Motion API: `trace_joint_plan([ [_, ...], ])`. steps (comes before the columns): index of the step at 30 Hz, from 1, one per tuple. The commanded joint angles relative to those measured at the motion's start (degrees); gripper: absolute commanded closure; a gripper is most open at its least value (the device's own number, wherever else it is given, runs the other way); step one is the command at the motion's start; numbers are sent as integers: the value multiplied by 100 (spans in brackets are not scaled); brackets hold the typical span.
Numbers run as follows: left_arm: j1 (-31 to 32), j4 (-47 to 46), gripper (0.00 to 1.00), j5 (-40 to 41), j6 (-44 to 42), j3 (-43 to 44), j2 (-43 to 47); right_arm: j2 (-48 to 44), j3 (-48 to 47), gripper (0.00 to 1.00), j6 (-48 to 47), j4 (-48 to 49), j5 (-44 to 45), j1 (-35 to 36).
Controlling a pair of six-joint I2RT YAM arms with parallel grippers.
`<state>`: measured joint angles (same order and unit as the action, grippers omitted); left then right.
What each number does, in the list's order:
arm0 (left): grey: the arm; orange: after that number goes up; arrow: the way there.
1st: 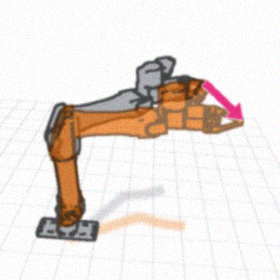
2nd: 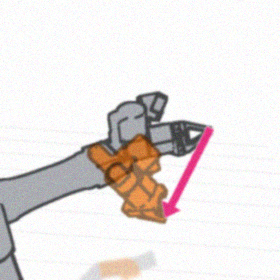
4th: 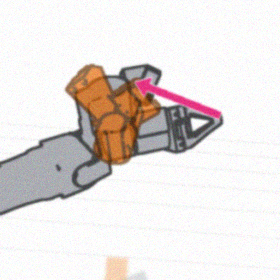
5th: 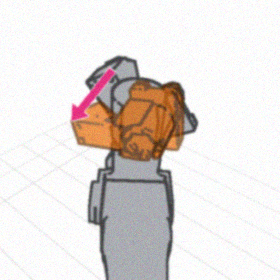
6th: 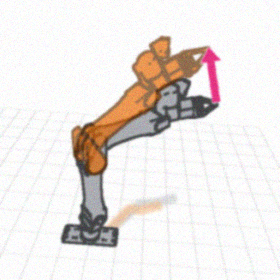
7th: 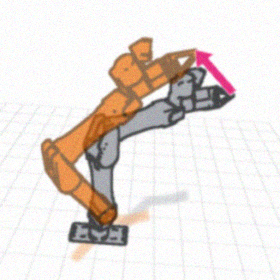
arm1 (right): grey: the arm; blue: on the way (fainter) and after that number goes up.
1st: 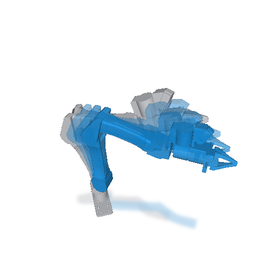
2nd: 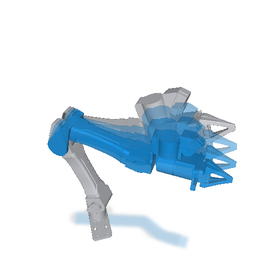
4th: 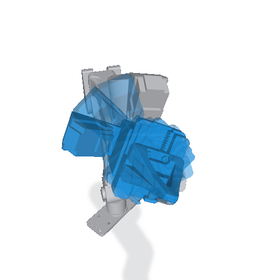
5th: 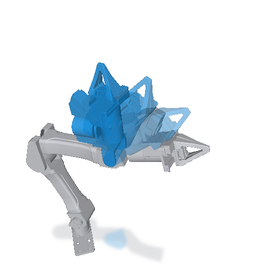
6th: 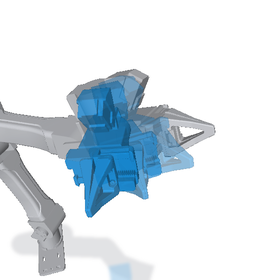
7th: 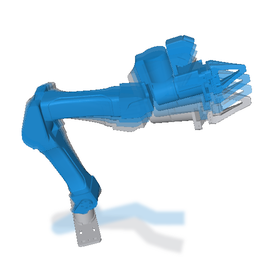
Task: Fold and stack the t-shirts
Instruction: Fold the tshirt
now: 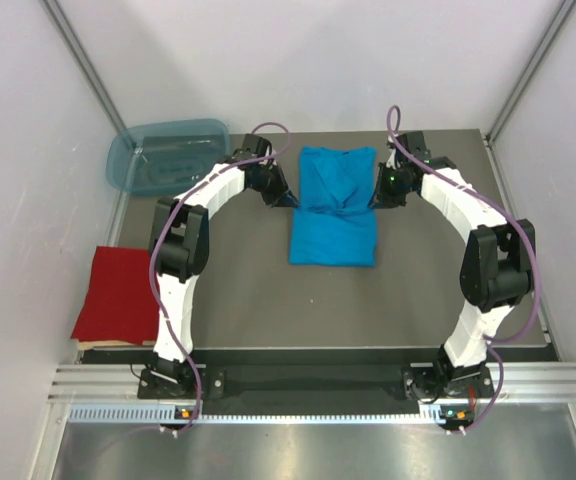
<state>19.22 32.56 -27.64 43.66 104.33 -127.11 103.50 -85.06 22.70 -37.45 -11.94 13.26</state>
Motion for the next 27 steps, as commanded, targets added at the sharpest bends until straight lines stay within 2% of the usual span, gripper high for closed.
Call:
trace_joint_plan([
  [1,-33,-338,100,-93,73,183,125,-6,-116,100,-2,282,-62,-139],
  [15,-147,-241,100,145,2,991,-604,697,-556,100,-204,520,-168,-315],
  [27,-217,-504,100,-13,64,1010,-797,996,-767,100,-187,643,-335,-403],
])
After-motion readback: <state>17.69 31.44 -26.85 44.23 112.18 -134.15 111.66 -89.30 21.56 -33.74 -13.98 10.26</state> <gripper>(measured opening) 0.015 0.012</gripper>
